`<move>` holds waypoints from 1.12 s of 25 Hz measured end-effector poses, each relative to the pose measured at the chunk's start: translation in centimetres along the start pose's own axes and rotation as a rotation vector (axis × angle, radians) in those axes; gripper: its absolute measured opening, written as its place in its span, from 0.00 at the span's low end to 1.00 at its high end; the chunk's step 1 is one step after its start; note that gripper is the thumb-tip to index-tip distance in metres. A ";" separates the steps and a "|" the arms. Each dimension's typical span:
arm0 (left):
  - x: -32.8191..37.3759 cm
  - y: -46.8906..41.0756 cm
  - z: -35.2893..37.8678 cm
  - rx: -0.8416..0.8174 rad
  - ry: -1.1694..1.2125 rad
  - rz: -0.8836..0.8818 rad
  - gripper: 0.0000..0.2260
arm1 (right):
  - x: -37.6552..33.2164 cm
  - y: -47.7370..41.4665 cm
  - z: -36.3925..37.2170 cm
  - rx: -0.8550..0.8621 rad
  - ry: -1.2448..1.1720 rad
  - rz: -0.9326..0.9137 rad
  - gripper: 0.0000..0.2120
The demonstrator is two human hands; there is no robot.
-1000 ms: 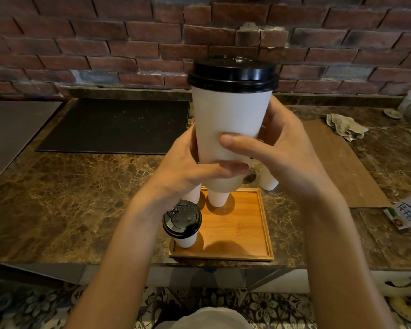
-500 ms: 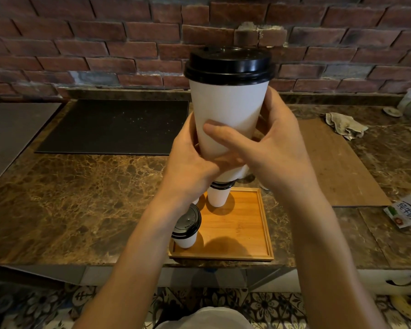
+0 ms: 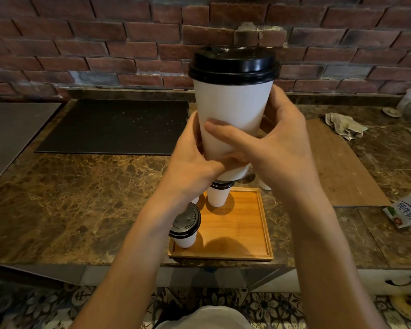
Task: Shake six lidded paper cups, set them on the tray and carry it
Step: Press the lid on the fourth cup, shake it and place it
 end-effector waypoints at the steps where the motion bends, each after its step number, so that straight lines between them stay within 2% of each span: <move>1: 0.0 0.0 0.0 -0.015 0.003 -0.004 0.30 | 0.0 0.0 -0.1 -0.012 -0.016 0.000 0.36; 9: 0.2 0.1 0.1 -0.173 0.063 -0.078 0.31 | -0.1 -0.2 -0.1 -0.225 -0.149 -0.009 0.28; 14: -0.3 0.7 0.3 -0.225 0.087 -0.123 0.29 | 0.3 0.1 0.6 -0.331 -0.176 0.003 0.29; 22: -0.1 0.5 -0.3 -0.146 0.055 -0.101 0.31 | -0.2 0.2 0.8 -0.307 -0.126 0.016 0.30; 28: -0.1 0.3 -0.9 -0.038 -0.016 -0.103 0.33 | -0.4 0.1 0.9 -0.157 -0.009 0.034 0.34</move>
Point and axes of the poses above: each hand's wrist, its own y-axis away from the middle knuckle, its own z-axis out of the palm, x = y × z, the point moved 9 cm from there along -y, towards the middle knuckle, and after that the axes turned 11 degrees about z, right-handed, at the moved point
